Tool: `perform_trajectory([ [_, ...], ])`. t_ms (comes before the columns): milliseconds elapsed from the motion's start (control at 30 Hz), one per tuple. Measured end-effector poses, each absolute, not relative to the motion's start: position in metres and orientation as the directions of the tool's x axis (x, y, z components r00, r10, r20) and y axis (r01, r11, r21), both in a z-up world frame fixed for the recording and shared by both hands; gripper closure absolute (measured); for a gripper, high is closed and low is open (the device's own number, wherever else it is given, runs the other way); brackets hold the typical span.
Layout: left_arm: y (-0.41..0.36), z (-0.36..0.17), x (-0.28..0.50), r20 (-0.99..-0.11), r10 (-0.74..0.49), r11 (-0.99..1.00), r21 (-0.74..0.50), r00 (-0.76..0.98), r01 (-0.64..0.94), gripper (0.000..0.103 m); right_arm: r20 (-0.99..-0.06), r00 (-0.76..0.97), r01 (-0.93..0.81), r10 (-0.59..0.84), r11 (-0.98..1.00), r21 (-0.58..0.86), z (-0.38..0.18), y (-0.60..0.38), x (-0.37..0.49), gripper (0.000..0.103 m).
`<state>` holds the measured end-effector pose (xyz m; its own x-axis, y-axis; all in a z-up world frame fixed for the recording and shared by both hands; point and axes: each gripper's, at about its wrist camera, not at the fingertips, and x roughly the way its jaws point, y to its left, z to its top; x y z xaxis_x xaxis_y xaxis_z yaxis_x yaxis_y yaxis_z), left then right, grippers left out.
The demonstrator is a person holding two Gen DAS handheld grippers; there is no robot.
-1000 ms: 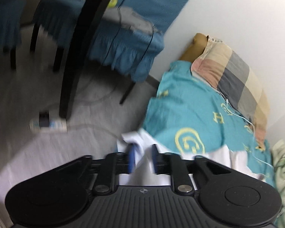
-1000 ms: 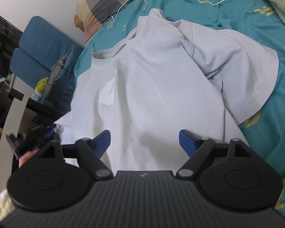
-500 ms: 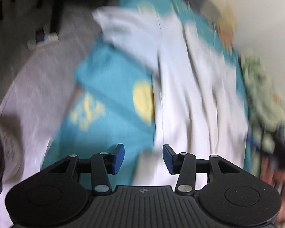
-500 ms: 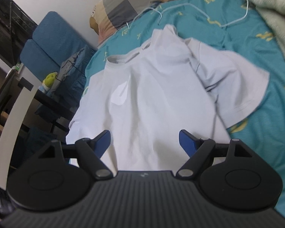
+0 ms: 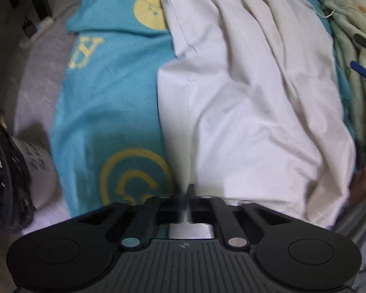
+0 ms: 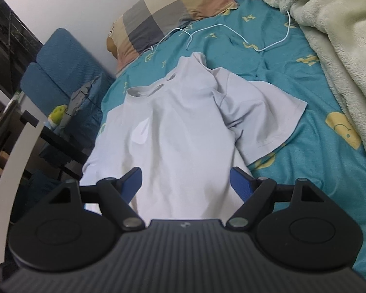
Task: Fold clothes
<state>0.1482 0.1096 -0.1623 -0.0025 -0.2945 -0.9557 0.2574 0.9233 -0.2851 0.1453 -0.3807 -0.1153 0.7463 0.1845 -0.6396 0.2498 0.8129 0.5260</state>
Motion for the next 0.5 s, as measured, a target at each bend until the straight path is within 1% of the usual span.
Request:
perform_trajectory([
  [67,0.11,-0.146,0.14,-0.954,-0.301,0.916,-0.287,0.008,0.279,0.101,-0.641,0.745,0.249,0.186,0.814,0.525,-0.115,-0.381,0.144,0.022],
  [200,0.122,-0.118,0.13,-0.969,-0.247,0.933,-0.233,0.017,0.275,0.102,-0.633,0.752,0.235,0.184,0.822,0.518,-0.112,-0.381,0.142,0.022],
  [300,0.128,-0.117,0.122,-0.983,-0.184,0.954,-0.175,0.013,0.243,0.101,-0.643,0.746,0.233,0.175,0.836,0.498,-0.111,-0.379,0.143,0.022],
  [367,0.128,-0.115,0.122,-0.985,-0.172,0.96,-0.168,-0.005,0.224,0.101,-0.651,0.739,0.24,0.176,0.833,0.498,-0.113,-0.38,0.145,0.022],
  [500,0.113,-0.103,0.125,-0.986,-0.168,0.955,-0.158,0.018,0.251,0.1,-0.656,0.733,0.26,0.182,0.816,0.516,-0.114,-0.389,0.145,0.022],
])
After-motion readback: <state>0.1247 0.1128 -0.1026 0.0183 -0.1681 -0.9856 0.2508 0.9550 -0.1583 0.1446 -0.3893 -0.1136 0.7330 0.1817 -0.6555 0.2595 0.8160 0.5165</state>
